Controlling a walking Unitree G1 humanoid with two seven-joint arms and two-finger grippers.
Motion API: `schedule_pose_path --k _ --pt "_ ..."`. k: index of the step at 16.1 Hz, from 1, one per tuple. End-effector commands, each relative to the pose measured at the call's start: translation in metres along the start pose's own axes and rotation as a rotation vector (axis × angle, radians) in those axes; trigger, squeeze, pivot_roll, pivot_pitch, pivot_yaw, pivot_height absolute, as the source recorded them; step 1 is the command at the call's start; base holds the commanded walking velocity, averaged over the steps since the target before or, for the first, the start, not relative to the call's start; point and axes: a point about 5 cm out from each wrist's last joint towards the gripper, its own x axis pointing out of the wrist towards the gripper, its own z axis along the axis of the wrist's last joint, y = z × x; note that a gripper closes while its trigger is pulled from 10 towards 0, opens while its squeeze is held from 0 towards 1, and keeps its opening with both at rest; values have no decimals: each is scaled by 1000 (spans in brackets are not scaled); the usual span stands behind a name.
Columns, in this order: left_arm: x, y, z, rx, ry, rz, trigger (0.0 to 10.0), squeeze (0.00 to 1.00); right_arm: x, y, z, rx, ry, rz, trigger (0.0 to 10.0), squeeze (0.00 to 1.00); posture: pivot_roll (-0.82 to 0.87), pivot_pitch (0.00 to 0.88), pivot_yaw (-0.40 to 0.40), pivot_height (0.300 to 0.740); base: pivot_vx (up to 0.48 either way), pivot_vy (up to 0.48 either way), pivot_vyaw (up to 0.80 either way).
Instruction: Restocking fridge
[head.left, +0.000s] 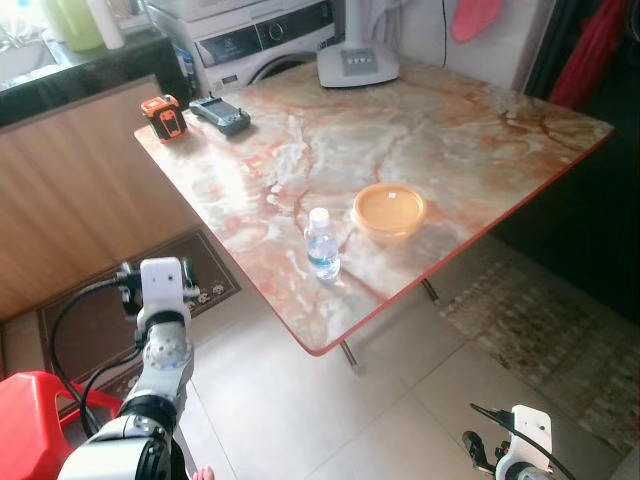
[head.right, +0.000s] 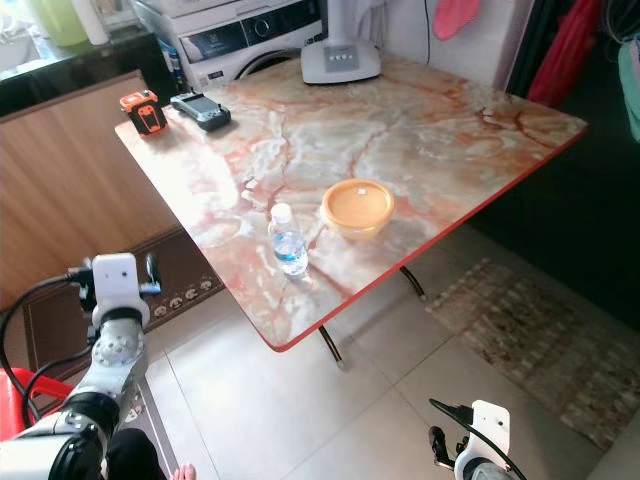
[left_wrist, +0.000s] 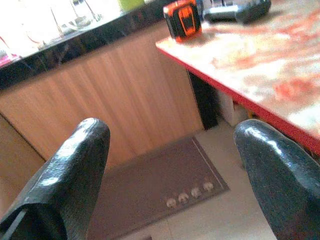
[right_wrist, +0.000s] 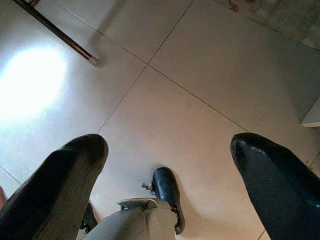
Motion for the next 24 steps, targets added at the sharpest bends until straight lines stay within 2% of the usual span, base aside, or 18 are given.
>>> schedule_pose_path --k 1,2,3,5,6,7,8,9,10,11,13,14,15,17,18,19,20,24 --pt "8 8 9 -1 -45 38 10000 0 0 0 -1 5 2 2 10000 0 -142 56 109 740 0 0 0" --pt "23 5 44 -21 -196 12 10000 0 0 0 -1 3 2 2 10000 0 -145 53 108 740 0 0 0" --pt "26 4 52 -28 -230 4 10000 0 0 0 -1 3 2 2 10000 0 -144 52 107 740 0 0 0" --pt "39 -27 136 8 -562 -170 10000 0 -1 -1 -2 0 6 -1 10000 0 -134 43 106 740 0 0 0" --pt "42 -46 166 -42 -597 -270 10000 0 -1 -1 -3 0 7 0 10000 0 -140 41 109 740 0 0 0" --pt "44 -62 176 -101 -534 -388 10000 0 -1 -1 -3 0 8 2 10000 0 -146 36 112 740 0 0 0" --pt "41 -89 187 -141 -424 -608 10000 0 -1 0 -4 0 10 4 10000 0 -147 32 115 740 0 0 0" --pt "38 -101 188 -151 -364 -723 10000 0 -1 0 -4 -1 11 4 10000 0 -145 31 118 740 0 0 0" --pt "33 -111 192 -104 -332 -816 10000 0 -1 0 -5 -1 12 3 10000 0 -141 27 119 740 0 0 0" --pt "29 -120 203 -194 -228 -919 10000 0 0 1 -6 -5 21 3 10000 0 -135 22 121 740 0 0 0" --pt "25 -121 218 -145 -251 -977 10000 0 0 1 -7 -19 35 6 10000 0 -130 18 123 740 0 0 0" --pt "20 -122 231 -152 -254 -1055 10000 0 0 1 -7 -18 33 6 10000 0 -128 16 124 740 0 0 0" --pt "14 -122 239 -165 -207 -1128 10000 0 0 2 -7 -15 33 7 10000 0 -127 13 125 740 0 0 0" --pt "-5 -129 234 -134 9 -1338 10000 0 0 2 -8 -20 41 12 10000 0 -111 5 123 740 0 0 0" --pt "-15 -135 220 -23 55 -1441 10000 0 0 3 -9 -20 42 13 10000 0 -117 1 137 740 0 0 0" --pt "-10 -135 217 1 63 -1407 10000 0 0 4 -9 -16 39 12 10000 0 -117 1 137 740 0 0 0" --pt "2 -131 213 57 96 -1362 10000 0 0 3 -9 -9 38 10 10000 0 -113 0 139 740 0 0 0" --pt "5 -130 214 103 120 -1347 10000 0 0 4 -9 -11 45 10 10000 0 -101 0 143 740 0 0 0"
